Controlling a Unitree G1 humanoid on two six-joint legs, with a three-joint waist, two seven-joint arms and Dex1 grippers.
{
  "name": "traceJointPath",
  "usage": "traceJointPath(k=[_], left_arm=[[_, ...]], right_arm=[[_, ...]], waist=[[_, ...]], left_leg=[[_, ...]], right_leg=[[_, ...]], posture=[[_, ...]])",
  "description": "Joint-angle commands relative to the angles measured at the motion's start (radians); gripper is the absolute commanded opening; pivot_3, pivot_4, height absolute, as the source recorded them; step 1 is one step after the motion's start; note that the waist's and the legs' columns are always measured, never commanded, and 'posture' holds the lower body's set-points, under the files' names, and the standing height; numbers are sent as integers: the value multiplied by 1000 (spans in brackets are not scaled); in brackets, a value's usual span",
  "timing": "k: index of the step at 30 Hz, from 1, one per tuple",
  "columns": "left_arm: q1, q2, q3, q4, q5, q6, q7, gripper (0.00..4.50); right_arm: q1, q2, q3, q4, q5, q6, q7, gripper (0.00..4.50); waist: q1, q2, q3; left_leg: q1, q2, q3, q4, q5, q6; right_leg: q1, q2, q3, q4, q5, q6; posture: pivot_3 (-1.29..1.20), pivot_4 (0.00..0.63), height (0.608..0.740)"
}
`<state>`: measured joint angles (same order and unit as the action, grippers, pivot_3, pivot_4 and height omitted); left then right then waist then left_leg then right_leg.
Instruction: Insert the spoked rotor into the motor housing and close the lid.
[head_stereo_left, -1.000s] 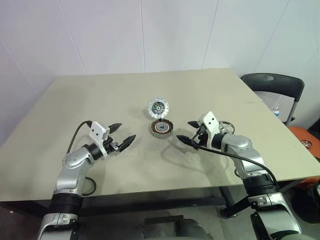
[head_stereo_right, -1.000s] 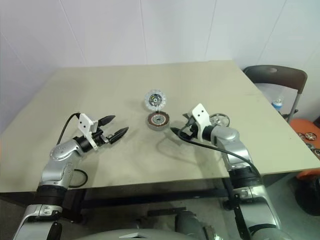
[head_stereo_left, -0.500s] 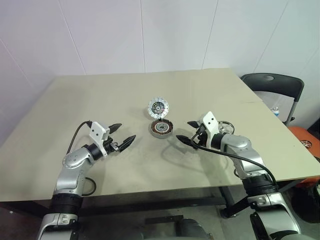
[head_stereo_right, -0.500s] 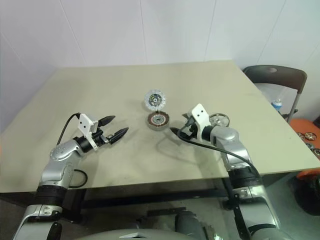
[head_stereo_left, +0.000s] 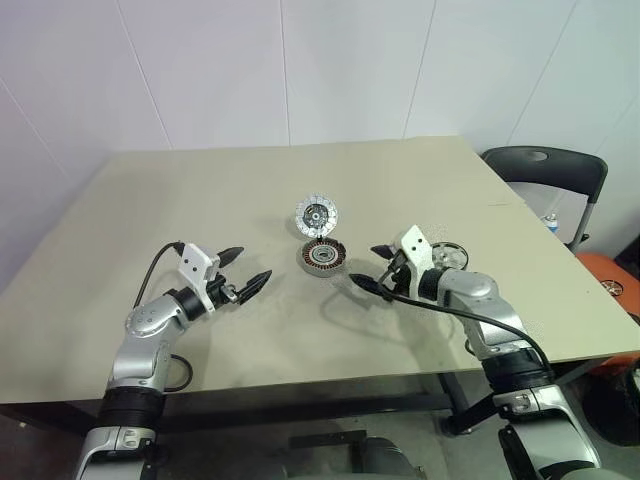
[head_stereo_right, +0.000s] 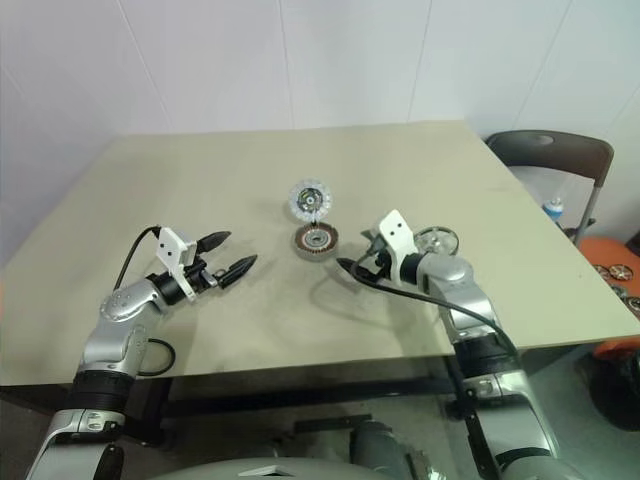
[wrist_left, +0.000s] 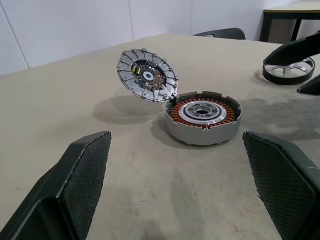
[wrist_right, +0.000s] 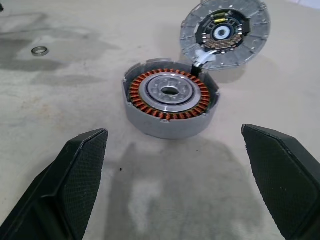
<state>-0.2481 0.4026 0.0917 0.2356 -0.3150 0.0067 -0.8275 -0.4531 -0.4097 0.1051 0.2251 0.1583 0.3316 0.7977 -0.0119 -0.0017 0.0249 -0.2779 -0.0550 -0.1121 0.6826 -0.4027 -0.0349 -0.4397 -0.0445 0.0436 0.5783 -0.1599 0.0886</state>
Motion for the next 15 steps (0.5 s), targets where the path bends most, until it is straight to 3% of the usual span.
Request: traceJointPath(k=[1, 15], left_arm=[[-14, 4, 4, -32, -6, -13, -2, 4500], [-9, -11, 0, -45, -1, -11, 12, 4500]], right_arm=[[-44, 10, 30, 4, -26, -10, -4, 4479], [-330, 192, 226, 385, -253, -159, -92, 4479]], waist=[[0, 0, 0], [-5, 0, 0]], left_leg=[[0, 0, 0, 0, 0, 0], [1, 0, 0, 0, 3, -5]], right_leg=[[0, 0, 0, 0, 0, 0], [-1, 0, 0, 1, 0, 0]], posture=[[0, 0, 740], [0, 0, 740]])
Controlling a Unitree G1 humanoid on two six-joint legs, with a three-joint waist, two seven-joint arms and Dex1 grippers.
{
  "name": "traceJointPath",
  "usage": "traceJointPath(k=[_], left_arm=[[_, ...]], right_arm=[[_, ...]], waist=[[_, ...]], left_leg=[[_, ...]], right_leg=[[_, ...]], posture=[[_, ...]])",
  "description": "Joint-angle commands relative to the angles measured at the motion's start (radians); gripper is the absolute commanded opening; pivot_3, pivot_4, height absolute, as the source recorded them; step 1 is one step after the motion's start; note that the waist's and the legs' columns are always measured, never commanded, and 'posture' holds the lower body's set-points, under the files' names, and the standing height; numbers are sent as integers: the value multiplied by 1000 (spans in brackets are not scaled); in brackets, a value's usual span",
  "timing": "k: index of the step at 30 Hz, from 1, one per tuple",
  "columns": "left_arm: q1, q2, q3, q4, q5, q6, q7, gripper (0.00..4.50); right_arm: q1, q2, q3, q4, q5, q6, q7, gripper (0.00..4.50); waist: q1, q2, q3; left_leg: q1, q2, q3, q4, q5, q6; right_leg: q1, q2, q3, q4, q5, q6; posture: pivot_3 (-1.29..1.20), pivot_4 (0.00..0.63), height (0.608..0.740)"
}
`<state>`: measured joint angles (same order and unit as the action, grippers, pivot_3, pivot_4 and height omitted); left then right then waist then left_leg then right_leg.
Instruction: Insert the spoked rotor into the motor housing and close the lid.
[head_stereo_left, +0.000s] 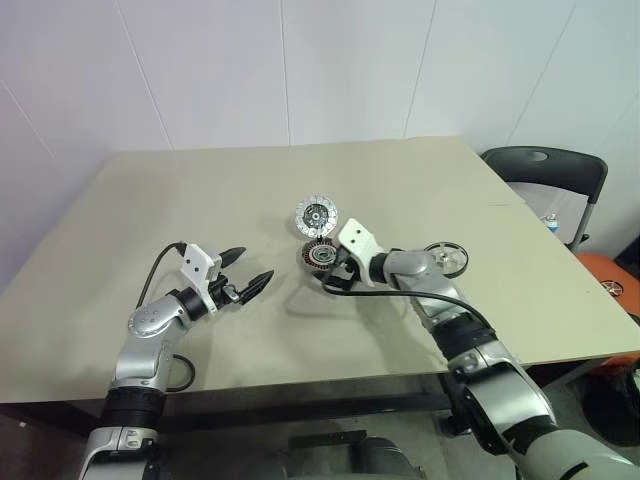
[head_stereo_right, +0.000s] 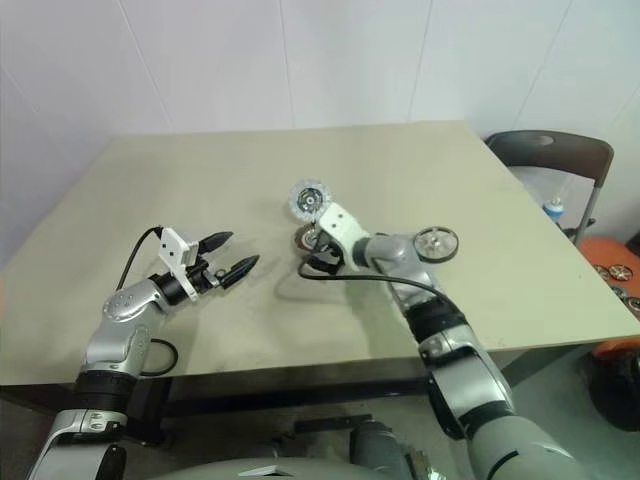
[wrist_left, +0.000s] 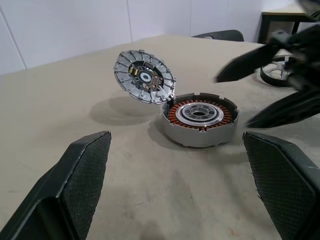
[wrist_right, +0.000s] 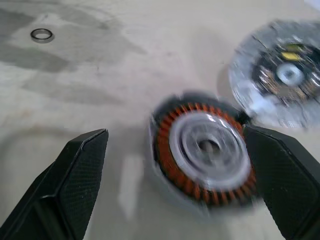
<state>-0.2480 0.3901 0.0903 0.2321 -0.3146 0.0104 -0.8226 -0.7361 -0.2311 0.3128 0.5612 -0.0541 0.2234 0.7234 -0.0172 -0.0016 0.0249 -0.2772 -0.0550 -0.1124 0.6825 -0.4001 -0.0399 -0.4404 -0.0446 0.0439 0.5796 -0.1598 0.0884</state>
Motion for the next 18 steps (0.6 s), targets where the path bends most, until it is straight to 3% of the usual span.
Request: traceJointPath(k=[1, 16, 18], left_arm=[[-5, 2, 3, -46, -2, -14, 9, 4500], [8, 0, -1, -56, -4, -12, 18, 4500], [6, 1, -2, -54, -3, -12, 17, 4500]], right_arm=[[-55, 19, 24, 70, -52, -57, -21, 4479], [-47, 14, 19, 124, -96, -68, -14, 4479], [-43, 13, 17, 124, -97, -68, -14, 3902]], waist=[[-1, 0, 0], [-4, 0, 0], [-4, 0, 0]], left_leg=[[-1, 0, 0, 0, 0, 0], [-4, 0, 0, 0, 0, 0], [-4, 0, 0, 0, 0, 0]], right_leg=[[0, 0, 0, 0, 0, 0], [-4, 0, 0, 0, 0, 0], [-4, 0, 0, 0, 0, 0]], posture=[[0, 0, 740], [0, 0, 740], [0, 0, 740]])
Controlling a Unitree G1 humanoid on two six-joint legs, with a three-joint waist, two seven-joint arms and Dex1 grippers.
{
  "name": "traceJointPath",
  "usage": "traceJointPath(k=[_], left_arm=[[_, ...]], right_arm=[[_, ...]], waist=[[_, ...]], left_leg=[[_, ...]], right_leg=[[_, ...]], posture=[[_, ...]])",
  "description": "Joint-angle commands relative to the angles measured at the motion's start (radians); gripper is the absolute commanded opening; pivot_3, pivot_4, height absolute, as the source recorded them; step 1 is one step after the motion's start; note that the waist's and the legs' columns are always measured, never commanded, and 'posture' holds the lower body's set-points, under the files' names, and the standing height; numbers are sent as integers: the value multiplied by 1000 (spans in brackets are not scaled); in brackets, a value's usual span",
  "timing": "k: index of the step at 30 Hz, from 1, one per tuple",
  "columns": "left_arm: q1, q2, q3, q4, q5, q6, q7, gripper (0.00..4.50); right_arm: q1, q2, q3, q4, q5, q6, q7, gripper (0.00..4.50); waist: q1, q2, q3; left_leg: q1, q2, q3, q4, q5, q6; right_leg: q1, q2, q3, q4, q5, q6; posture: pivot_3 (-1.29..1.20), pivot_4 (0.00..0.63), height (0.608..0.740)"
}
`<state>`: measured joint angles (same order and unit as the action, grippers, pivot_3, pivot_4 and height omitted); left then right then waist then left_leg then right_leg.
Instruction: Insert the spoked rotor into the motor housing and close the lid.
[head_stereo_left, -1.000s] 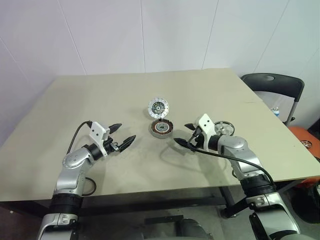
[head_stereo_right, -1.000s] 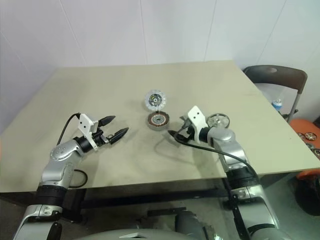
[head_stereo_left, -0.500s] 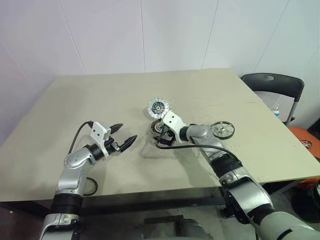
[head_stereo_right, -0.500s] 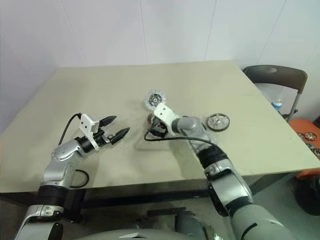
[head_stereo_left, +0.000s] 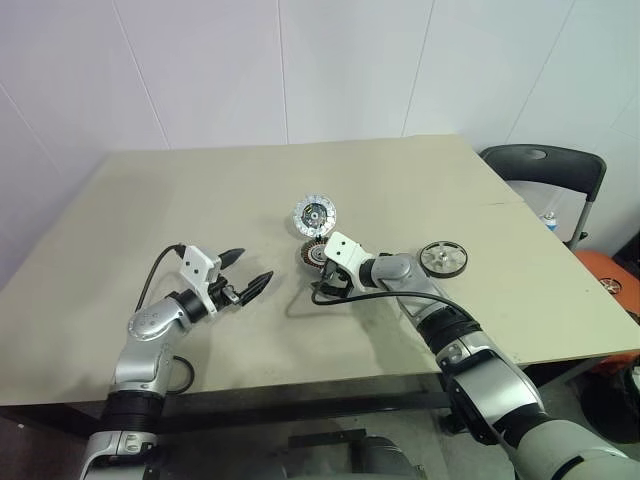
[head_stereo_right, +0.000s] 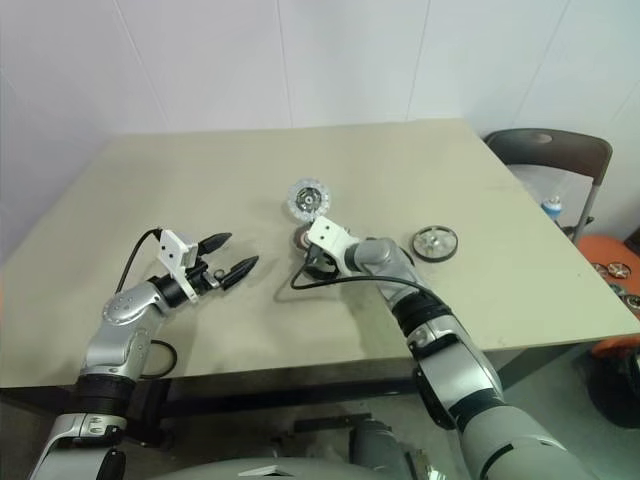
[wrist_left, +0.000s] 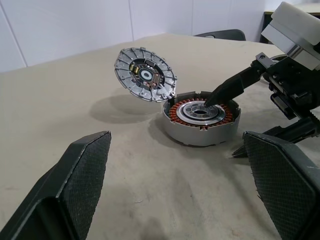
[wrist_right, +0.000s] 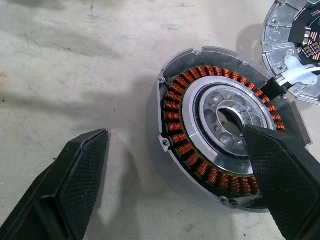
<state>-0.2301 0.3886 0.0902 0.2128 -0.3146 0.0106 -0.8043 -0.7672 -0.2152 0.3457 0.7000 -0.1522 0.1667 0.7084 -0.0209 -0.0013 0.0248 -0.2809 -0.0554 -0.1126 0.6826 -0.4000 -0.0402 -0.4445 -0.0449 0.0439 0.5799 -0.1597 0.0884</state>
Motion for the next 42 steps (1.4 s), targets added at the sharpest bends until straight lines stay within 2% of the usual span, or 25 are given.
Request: traceJointPath(k=[1, 11, 23, 31, 42], left_arm=[[-12, 2, -2, -34, -3, -12, -1, 4500], [-20, 4, 0, -26, 2, -13, 4, 4500], [-15, 6, 0, -31, 4, -11, 8, 4500], [1, 1, -2, -31, 9, -14, 14, 4500], [6, 1, -6, -30, 12, -13, 18, 4500]], right_arm=[[-10, -3, -17, -16, 1, -12, 2, 3588], [-14, -5, -27, 2, -8, -21, -13, 300], [-14, -11, -23, -25, -4, -9, 5, 300], [34, -72, -8, -297, 48, 169, 188, 300], [177, -159, 57, -600, 51, 373, 286, 300]], waist=[[0, 0, 0], [6, 0, 0], [5, 0, 0], [5, 0, 0], [7, 0, 0]], left_leg=[[0, 0, 0, 0, 0, 0], [1, 0, 0, 1, 0, 0], [1, 0, -1, 0, 0, 0], [-1, 0, -1, 0, 0, 1], [-2, 0, -1, 0, 0, 1]], right_leg=[[0, 0, 0, 0, 0, 0], [1, 0, 0, 0, 0, 0], [2, 0, 0, 0, 0, 0], [0, 0, -1, -1, 0, 0], [-1, 0, -1, -1, 0, 0]], posture=[[0, 0, 740], [0, 0, 740], [0, 0, 740], [0, 0, 740], [0, 0, 740]])
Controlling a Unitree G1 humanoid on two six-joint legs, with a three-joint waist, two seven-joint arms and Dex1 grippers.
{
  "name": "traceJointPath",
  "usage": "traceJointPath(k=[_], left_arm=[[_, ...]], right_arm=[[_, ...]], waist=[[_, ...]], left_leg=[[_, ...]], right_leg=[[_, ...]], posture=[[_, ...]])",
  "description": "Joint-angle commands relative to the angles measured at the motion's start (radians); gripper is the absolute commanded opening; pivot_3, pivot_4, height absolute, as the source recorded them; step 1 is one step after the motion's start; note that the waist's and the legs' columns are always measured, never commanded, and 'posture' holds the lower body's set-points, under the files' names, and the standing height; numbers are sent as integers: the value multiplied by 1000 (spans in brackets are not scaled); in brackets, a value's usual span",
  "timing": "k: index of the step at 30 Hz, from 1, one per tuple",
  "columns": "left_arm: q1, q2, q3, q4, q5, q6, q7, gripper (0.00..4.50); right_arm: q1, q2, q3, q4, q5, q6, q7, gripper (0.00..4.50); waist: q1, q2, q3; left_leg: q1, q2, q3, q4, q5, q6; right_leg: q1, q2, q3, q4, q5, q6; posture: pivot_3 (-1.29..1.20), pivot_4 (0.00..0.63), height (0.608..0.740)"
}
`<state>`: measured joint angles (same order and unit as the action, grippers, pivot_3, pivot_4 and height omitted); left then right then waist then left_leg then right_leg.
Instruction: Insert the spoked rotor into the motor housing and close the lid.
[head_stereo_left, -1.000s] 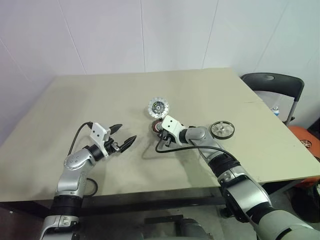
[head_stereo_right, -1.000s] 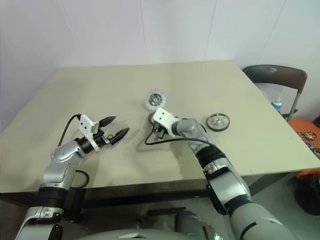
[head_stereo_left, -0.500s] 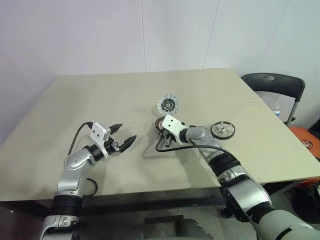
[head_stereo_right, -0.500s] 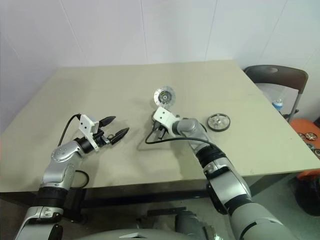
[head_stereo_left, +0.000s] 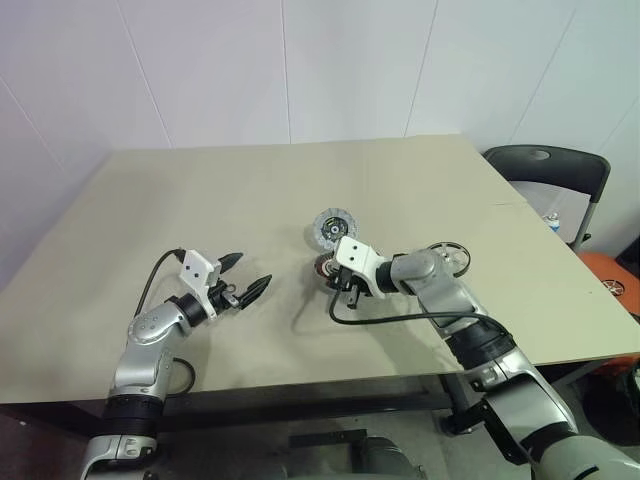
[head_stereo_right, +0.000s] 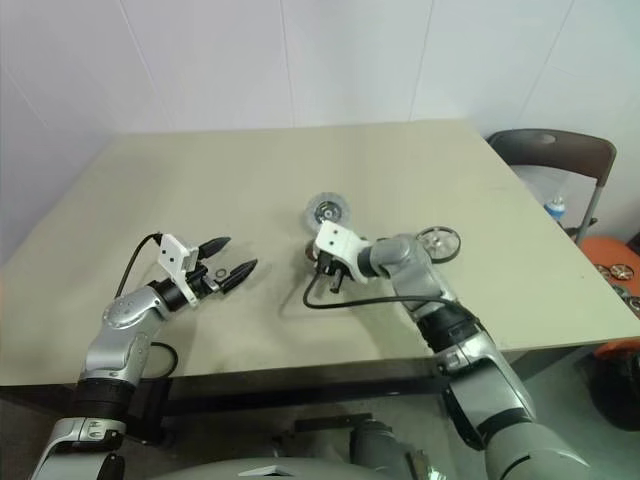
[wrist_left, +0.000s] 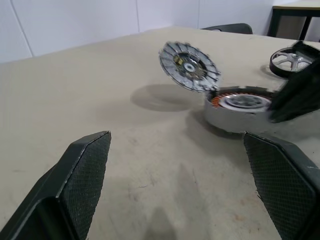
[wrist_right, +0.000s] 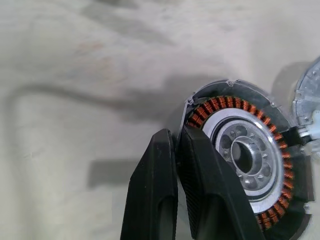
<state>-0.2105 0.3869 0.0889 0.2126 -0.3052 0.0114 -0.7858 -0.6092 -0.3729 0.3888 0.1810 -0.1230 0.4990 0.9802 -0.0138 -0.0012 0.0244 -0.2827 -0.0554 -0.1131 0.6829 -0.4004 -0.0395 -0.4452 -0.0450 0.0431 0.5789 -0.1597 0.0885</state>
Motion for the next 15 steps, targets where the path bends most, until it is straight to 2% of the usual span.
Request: traceJointPath(k=[1, 10, 15], left_arm=[[-13, 3, -6, -28, 4, -15, -1, 4500], [-21, 7, -9, -14, 12, -17, -4, 4500], [-23, 5, -11, -8, 14, -20, -7, 4500]], right_arm=[[34, 0, 18, -96, 26, 57, 14, 300], [83, -5, 23, -232, 82, 178, 29, 300], [70, -8, 28, -241, 84, 186, 11, 300]], waist=[[0, 0, 0], [0, 0, 0], [1, -1, 0]], left_leg=[[0, 0, 0, 0, 0, 0], [1, 0, 0, 0, 0, 0], [1, 0, 0, 0, 0, 0]], right_leg=[[0, 0, 0, 0, 0, 0], [1, 0, 0, 0, 0, 0], [1, 0, 0, 0, 0, 0]], posture=[[0, 0, 740], [0, 0, 740], [0, 0, 740]])
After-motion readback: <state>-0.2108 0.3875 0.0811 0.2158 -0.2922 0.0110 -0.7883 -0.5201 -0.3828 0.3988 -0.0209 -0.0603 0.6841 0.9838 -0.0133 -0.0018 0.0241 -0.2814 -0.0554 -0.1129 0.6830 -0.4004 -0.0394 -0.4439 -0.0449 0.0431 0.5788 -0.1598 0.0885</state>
